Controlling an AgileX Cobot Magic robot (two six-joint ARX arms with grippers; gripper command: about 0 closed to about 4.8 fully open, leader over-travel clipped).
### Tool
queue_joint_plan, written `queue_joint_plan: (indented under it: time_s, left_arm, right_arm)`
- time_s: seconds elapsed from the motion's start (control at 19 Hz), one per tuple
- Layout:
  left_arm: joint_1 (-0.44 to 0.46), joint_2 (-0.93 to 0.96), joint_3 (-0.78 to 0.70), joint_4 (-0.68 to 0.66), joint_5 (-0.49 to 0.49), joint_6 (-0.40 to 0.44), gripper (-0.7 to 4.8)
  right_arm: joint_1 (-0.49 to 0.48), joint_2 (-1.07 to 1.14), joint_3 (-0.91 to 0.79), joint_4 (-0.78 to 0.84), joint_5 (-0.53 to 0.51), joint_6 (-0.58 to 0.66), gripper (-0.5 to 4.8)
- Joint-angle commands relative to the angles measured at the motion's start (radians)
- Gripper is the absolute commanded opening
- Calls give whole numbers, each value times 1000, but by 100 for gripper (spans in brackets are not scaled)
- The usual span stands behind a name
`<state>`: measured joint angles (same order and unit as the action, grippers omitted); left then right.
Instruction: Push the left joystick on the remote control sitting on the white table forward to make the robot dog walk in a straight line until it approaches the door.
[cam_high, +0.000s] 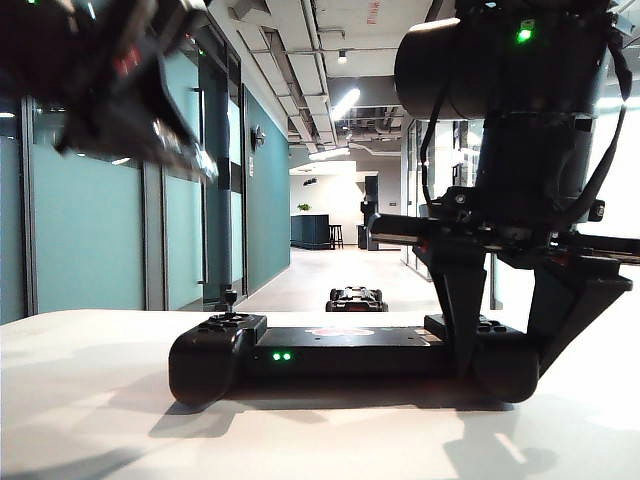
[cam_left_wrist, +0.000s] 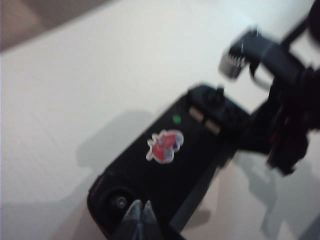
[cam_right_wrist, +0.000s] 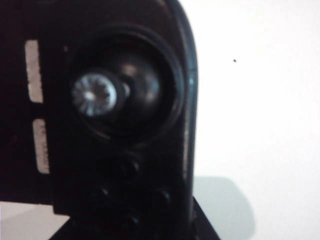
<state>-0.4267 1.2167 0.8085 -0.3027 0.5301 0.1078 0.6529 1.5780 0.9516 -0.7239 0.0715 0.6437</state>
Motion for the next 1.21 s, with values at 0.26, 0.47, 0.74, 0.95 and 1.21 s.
queue_joint_plan:
  time_s: [0.26, 0.47, 0.74, 0.95, 1.21]
  left_arm:
    - [-1, 154, 3, 21, 80, 80, -6]
    - [-1, 222, 3, 27, 103, 102, -6]
    - [-1, 277, 3, 58, 103, 102, -6]
    - [-1, 312, 3, 88, 103, 101, -6]
    - [-1, 358, 3, 116, 102, 101, -6]
  right_arm:
    - [-2, 0, 0, -2, 0, 34, 144]
    - [-2, 0, 0, -2, -2, 32, 144]
    - [-2, 0, 0, -3, -3, 6, 144]
    - [-2, 0, 0, -4, -3, 6, 144]
    - [-2, 0, 0, -5, -4, 6, 143]
